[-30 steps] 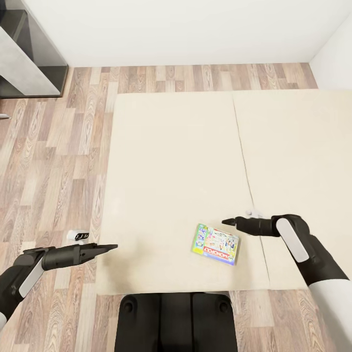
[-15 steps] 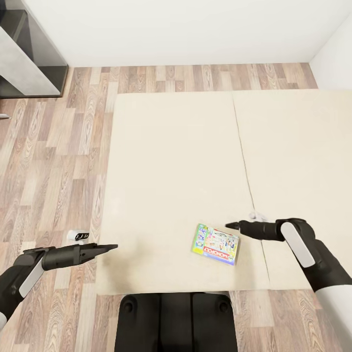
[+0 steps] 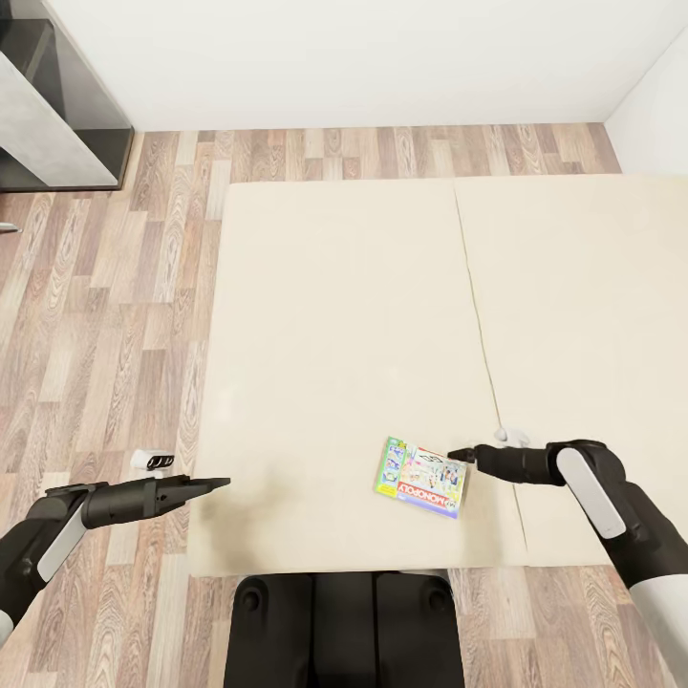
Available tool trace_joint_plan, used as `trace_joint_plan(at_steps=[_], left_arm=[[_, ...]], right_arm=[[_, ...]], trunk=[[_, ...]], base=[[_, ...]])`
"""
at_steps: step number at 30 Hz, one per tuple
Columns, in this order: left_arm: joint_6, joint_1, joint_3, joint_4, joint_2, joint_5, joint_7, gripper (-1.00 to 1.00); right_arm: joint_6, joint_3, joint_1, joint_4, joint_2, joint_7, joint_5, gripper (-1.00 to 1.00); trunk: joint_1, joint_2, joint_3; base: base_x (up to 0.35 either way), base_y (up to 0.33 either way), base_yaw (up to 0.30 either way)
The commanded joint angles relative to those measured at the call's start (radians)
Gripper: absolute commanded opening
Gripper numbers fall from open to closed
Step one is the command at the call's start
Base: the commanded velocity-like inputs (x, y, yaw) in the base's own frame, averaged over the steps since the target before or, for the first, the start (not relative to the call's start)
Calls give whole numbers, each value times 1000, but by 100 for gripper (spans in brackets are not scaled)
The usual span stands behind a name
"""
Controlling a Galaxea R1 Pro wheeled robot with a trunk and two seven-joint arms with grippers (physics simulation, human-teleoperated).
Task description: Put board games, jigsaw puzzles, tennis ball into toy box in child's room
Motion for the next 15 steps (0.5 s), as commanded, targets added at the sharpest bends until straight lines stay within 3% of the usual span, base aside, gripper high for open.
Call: trace_joint_plan(at_steps=[1, 15], left_arm=[[11, -1, -4, 0, 1, 6, -2, 100], [11, -1, -3, 0, 6, 6, -2, 100]], right_arm=[[2, 1, 1, 0, -4, 10, 10, 100], [2, -1, 13, 18, -13, 5, 14, 100]], trunk=[[1, -2, -1], [1, -2, -1]], base=[[0, 0, 0], [0, 0, 0]])
